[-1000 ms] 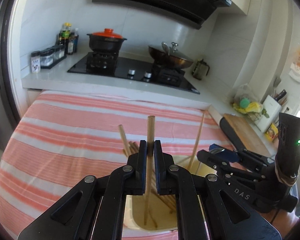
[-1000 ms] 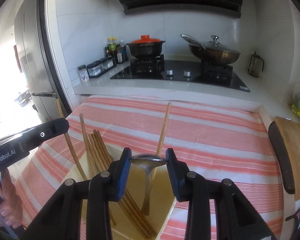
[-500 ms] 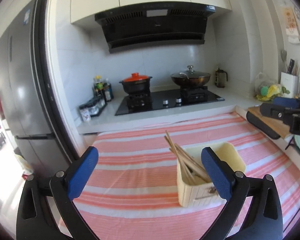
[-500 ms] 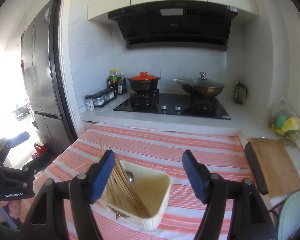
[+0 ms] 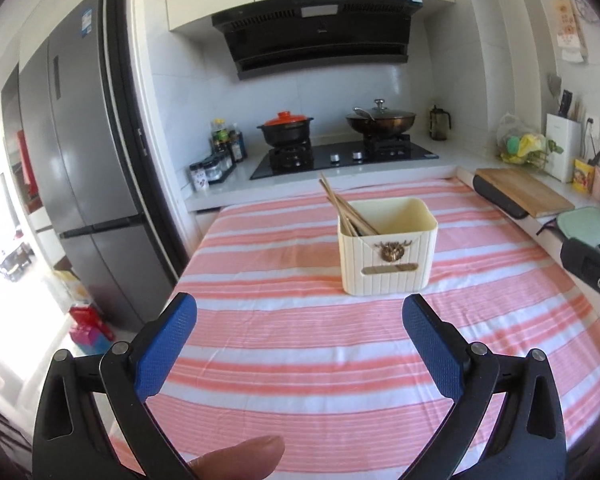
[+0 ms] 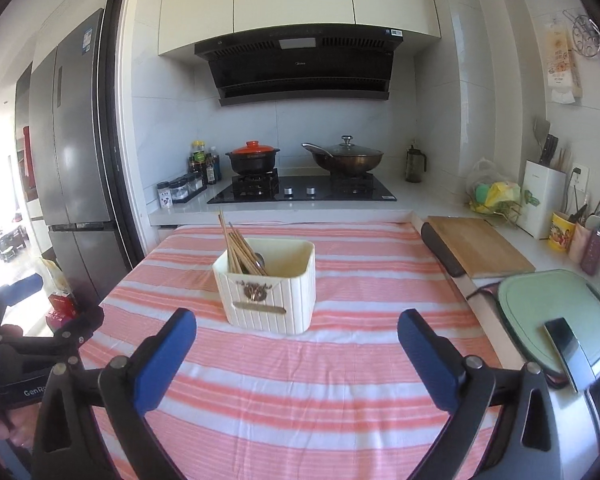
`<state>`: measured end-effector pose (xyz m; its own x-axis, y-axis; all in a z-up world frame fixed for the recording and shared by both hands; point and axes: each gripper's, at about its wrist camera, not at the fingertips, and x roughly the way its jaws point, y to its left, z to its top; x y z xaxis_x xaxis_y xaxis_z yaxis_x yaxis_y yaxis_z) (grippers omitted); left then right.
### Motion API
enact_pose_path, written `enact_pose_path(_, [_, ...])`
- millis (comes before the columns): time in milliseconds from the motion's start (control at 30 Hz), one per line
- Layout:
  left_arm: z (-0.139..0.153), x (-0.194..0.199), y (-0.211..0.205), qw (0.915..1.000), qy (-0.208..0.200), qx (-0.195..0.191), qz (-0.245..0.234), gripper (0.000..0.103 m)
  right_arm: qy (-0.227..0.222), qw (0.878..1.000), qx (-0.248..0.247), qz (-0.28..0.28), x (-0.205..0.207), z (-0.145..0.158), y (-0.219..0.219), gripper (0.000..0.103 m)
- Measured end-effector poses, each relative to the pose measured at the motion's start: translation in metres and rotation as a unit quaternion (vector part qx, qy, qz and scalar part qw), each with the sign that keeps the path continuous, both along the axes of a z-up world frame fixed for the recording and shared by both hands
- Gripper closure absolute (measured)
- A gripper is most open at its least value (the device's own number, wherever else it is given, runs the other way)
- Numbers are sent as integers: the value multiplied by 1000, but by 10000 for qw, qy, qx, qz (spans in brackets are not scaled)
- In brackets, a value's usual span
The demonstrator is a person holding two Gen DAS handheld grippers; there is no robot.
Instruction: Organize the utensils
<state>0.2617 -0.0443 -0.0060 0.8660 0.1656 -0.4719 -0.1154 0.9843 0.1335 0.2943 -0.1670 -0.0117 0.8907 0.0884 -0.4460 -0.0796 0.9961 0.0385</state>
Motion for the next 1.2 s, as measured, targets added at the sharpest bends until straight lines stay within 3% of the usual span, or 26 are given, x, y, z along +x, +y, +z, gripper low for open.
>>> enact_pose_path(167, [10,-26,6,9991,13,-429,-61,0,-106,9997,-200,-14,-34,8,13,1])
enact_pose_path(367, [26,-45,7,9985,-98,-518,-148,0,-342,9990,-291,69,-59,26,23,0])
enact_pose_path(1200, [43,-64,12,9981,-280,-526,-163,0,-473,9979,-331,298,-86,41,40,0])
